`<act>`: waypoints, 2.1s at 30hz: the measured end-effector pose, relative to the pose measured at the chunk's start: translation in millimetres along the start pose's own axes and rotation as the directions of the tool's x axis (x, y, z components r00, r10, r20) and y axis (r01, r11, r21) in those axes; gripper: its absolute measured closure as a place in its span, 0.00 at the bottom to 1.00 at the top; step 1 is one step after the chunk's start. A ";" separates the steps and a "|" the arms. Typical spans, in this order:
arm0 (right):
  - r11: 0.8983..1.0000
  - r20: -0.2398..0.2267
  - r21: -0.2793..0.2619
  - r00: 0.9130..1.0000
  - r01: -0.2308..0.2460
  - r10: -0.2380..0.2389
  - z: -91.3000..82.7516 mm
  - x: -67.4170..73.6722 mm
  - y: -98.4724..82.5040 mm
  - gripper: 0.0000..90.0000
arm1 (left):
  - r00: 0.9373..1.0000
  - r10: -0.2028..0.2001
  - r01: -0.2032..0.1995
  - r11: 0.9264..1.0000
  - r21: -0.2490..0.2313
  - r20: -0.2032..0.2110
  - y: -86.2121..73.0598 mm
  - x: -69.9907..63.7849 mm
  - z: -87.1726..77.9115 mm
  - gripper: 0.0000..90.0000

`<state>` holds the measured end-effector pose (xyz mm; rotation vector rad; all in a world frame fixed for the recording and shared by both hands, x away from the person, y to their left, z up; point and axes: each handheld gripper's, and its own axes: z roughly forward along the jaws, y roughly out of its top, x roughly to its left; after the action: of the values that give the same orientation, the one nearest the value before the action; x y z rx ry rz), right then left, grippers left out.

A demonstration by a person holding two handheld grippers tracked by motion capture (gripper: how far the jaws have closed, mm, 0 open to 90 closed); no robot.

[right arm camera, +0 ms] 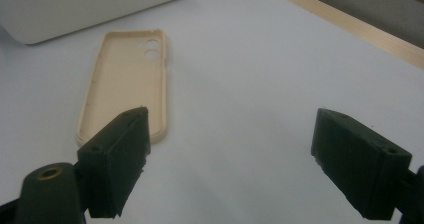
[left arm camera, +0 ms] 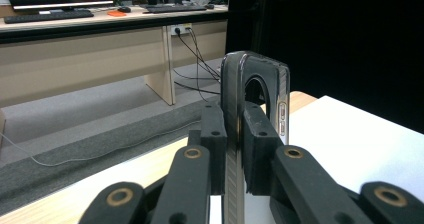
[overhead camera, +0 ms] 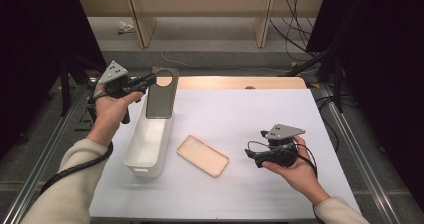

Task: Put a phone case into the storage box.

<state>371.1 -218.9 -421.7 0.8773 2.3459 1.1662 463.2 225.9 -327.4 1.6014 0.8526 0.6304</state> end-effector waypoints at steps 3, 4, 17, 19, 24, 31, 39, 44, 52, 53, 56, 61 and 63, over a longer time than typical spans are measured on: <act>1.000 0.000 -0.003 1.000 -0.001 0.001 0.0 -0.4 -0.2 0.18 | 1.000 -0.004 0.004 1.000 0.000 -0.003 -0.9 3.9 0.3 0.91; 1.000 0.000 -0.003 1.000 -0.002 0.002 0.0 -0.5 -0.2 0.18 | 1.000 -0.002 0.002 1.000 -0.001 -0.003 -1.6 5.3 0.5 0.91; 1.000 -0.004 -0.005 1.000 -0.007 0.007 0.4 -1.2 -0.4 0.18 | 1.000 0.011 -0.011 1.000 0.010 -0.015 -5.9 20.8 5.8 0.91; 1.000 -0.005 -0.003 1.000 -0.007 0.007 0.5 -1.1 -0.5 0.18 | 1.000 0.013 -0.013 1.000 0.008 -0.015 -6.6 22.3 6.5 0.91; 1.000 -0.004 -0.005 1.000 -0.009 0.008 0.3 -1.3 -0.4 0.18 | 1.000 0.014 -0.013 1.000 0.012 -0.016 -7.9 26.0 8.2 0.91; 1.000 -0.007 -0.004 1.000 -0.009 0.009 0.5 -1.5 -0.6 0.18 | 1.000 0.005 -0.005 1.000 0.014 -0.021 -7.8 33.6 11.1 0.91; 1.000 -0.008 -0.006 1.000 -0.010 0.010 0.5 -1.5 -0.5 0.18 | 1.000 0.004 -0.004 1.000 0.016 -0.020 -10.6 38.7 17.5 0.91; 1.000 -0.012 -0.008 1.000 -0.011 0.011 0.2 -1.5 -0.5 0.18 | 1.000 -0.002 0.003 1.000 0.031 -0.026 -13.7 41.3 25.0 0.91; 1.000 -0.011 -0.008 1.000 -0.012 0.012 0.1 -2.1 -0.7 0.18 | 1.000 0.007 -0.005 0.998 0.059 -0.030 -19.7 43.5 36.0 0.91; 1.000 -0.011 -0.009 1.000 -0.012 0.012 0.1 -2.2 -0.6 0.18 | 1.000 0.004 -0.002 0.998 0.058 -0.031 -20.6 44.2 37.3 0.91; 1.000 -0.010 -0.011 1.000 -0.012 0.012 -0.1 -2.2 -0.6 0.18 | 0.999 -0.001 0.004 0.998 0.067 -0.035 -23.6 46.7 40.5 0.91; 1.000 -0.010 -0.012 1.000 -0.014 0.013 -0.3 -2.5 -0.6 0.18 | 0.999 -0.012 0.015 0.997 0.079 -0.039 -28.5 49.6 44.5 0.90; 1.000 -0.011 -0.012 1.000 -0.017 0.017 -0.2 -2.5 -0.6 0.18 | 0.999 -0.015 0.018 0.996 0.083 -0.040 -30.5 50.8 45.9 0.90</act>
<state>372.6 -221.0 -422.0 0.8908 2.3422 1.1942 523.5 242.2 -368.9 1.6595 0.9307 0.6230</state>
